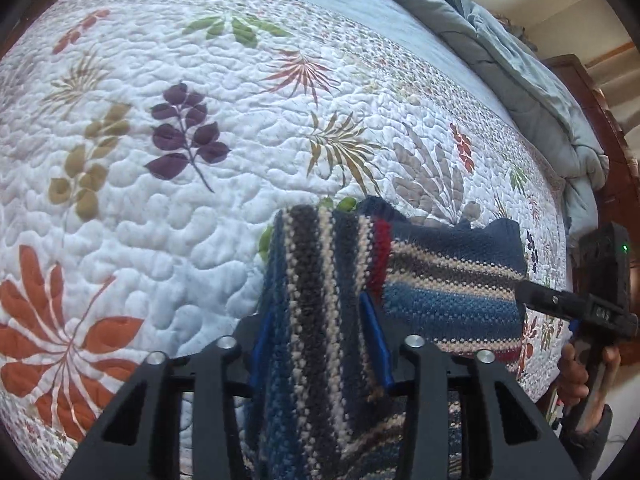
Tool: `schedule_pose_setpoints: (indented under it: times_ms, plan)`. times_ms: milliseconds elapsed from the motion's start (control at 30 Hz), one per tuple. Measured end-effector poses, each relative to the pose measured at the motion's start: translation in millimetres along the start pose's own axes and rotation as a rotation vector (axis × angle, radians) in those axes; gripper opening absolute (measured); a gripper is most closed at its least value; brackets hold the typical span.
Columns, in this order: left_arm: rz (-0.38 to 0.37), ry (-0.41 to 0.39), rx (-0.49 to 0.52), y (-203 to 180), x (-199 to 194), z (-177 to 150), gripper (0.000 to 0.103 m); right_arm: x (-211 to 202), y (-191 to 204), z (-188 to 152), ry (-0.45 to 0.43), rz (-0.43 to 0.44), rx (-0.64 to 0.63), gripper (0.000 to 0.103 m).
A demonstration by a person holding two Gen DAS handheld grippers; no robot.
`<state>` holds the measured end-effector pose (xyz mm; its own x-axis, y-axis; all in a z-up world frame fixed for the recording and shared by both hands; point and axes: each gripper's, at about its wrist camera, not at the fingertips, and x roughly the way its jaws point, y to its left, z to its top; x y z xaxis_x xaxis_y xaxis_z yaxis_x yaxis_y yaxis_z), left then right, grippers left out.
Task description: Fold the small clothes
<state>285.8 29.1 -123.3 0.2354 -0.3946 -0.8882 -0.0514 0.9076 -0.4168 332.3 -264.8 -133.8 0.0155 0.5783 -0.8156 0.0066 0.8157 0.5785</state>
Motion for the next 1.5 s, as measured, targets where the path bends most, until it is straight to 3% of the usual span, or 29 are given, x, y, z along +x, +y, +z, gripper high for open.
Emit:
schedule_pose_setpoints:
  times_ms: [100, 200, 333, 433, 533, 567, 667, 833, 1033, 1133, 1367, 1500]
  plan:
    - [0.036, 0.005, 0.025, -1.9, 3.5, 0.3, 0.026, 8.4, 4.1, 4.7, 0.015, -0.022, -0.019, 0.037]
    - [0.087, -0.001, 0.075, -6.9, 7.8, -1.9, 0.026, 8.0, 7.9, 1.9, 0.000, -0.067, -0.073, 0.030]
    - [0.102, -0.003, 0.074, -2.6, 21.5, -4.8, 0.027, 18.4, -4.3, 1.7, -0.006, -0.067, -0.043, 0.029]
    - [0.061, -0.003, 0.042, 4.7, 19.1, -4.0, 0.028, 15.0, -7.2, 0.4, -0.010, -0.038, -0.036, 0.035]
    - [0.035, -0.027, 0.035, 7.3, 0.1, -9.8, 0.041, 2.4, -2.7, -7.4, -0.037, -0.028, -0.055, 0.055]
    - [0.022, -0.034, 0.032, 8.2, -6.9, -13.2, 0.049, -1.3, -0.3, -10.8, -0.043, -0.029, -0.066, 0.065]
    - [-0.041, -0.054, 0.042, 12.3, -29.2, -30.1, 0.085, -14.7, 9.6, -34.0, -0.041, -0.044, -0.133, 0.073]
    - [-0.105, -0.028, 0.075, 20.8, -42.3, -62.8, 0.091, -19.2, 15.4, -73.6, -0.002, -0.017, -0.174, 0.077]
    - [-0.161, 0.011, 0.069, 31.1, -20.9, -78.6, 0.091, -11.7, 9.1, -104.9, 0.010, 0.045, -0.160, 0.077]
    - [-0.191, 0.031, 0.049, 39.3, -4.8, -76.3, 0.091, -4.8, 0.8, -108.8, 0.017, 0.079, -0.130, 0.079]
    - [-0.339, 0.068, 0.019, 44.5, 22.0, -71.2, 0.094, 8.1, -9.6, -104.3, 0.028, 0.189, -0.083, 0.083]
    - [-0.332, 0.093, 0.078, 32.3, 28.7, -69.8, 0.094, 20.2, -11.9, -100.1, 0.038, 0.224, -0.067, 0.089]
